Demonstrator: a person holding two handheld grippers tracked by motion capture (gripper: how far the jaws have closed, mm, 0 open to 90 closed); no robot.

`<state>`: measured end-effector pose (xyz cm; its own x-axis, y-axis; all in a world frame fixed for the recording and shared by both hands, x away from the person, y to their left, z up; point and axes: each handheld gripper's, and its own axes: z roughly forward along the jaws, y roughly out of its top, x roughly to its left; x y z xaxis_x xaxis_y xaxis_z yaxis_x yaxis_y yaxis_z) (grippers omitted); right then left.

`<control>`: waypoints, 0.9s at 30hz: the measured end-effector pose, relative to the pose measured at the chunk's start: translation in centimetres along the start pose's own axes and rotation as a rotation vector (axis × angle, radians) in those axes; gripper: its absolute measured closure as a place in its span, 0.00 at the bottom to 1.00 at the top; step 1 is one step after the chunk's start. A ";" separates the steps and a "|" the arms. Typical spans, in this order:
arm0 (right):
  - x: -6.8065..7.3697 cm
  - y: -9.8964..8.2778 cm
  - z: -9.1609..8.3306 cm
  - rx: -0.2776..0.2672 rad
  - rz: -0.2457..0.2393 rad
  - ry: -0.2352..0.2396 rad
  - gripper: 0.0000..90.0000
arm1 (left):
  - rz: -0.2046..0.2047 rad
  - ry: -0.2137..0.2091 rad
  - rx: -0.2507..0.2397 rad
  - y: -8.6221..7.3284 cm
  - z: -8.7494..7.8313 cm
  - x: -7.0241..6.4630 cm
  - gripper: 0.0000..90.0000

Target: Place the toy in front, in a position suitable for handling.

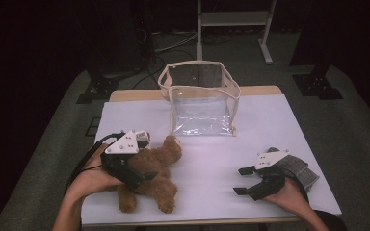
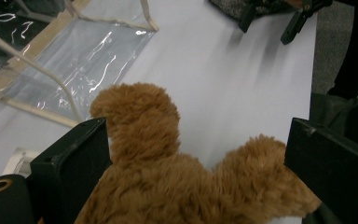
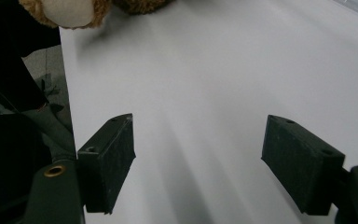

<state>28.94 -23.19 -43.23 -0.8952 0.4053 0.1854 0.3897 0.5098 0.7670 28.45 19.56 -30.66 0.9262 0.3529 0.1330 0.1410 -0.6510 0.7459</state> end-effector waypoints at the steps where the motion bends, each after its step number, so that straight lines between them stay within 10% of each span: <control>1: 0.0 0.0 0.0 0.000 -0.001 0.001 0.27 | 0.007 0.003 0.010 -0.2 -0.2 0.1 0.06; 20: 0.4 0.3 0.3 -0.010 -0.012 0.012 0.27 | -0.050 0.016 0.043 -2.7 -0.9 3.1 0.06; 27: 2.3 2.9 1.9 -0.047 -0.069 0.098 0.26 | -0.064 0.017 0.041 -3.0 -0.9 4.2 0.07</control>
<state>28.45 -19.36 -41.75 -0.9373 0.2931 0.1885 0.3178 0.4969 0.8075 31.63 23.64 -31.74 0.9087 0.4058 0.0976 0.2139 -0.6536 0.7260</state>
